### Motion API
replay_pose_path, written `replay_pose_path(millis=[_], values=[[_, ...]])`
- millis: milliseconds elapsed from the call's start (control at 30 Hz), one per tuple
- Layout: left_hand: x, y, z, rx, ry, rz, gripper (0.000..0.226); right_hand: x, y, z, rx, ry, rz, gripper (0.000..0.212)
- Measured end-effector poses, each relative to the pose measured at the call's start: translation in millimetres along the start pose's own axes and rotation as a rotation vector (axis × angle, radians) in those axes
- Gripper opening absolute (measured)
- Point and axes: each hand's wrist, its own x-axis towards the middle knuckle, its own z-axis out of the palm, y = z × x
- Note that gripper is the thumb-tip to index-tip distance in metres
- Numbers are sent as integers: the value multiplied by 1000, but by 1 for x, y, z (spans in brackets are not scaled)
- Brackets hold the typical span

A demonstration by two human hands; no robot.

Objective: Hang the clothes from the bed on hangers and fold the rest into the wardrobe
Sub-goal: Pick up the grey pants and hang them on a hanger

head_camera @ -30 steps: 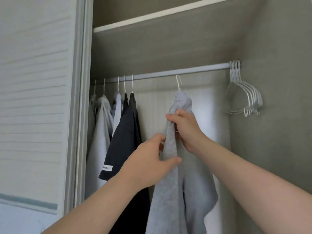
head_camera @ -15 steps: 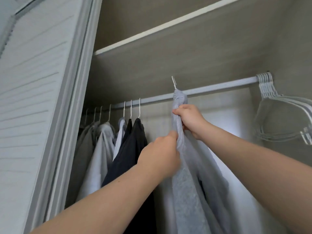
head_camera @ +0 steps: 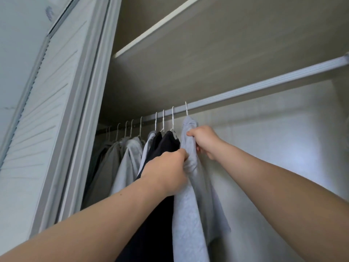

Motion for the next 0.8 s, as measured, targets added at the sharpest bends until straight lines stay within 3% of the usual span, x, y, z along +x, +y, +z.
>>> replay_pose_path(millis=[200, 400, 533, 667, 800], values=[[-11, -13, -1, 141, -18, -27, 15, 1, 11, 28, 2, -71, 10, 7], [-34, -21, -12, 150, -11, -103, 8, -17, 10, 38, 11, -103, -17, 28], [-63, -24, -26, 134, -60, -119, 19, -41, 13, 39, -13, -47, -152, 16], [-110, -32, -56, 130, -107, -164, 31, -84, 16, 46, -145, -76, -291, 52], [-176, -47, -92, 195, -131, -217, 31, -148, 14, 64, -481, -25, -394, 63]])
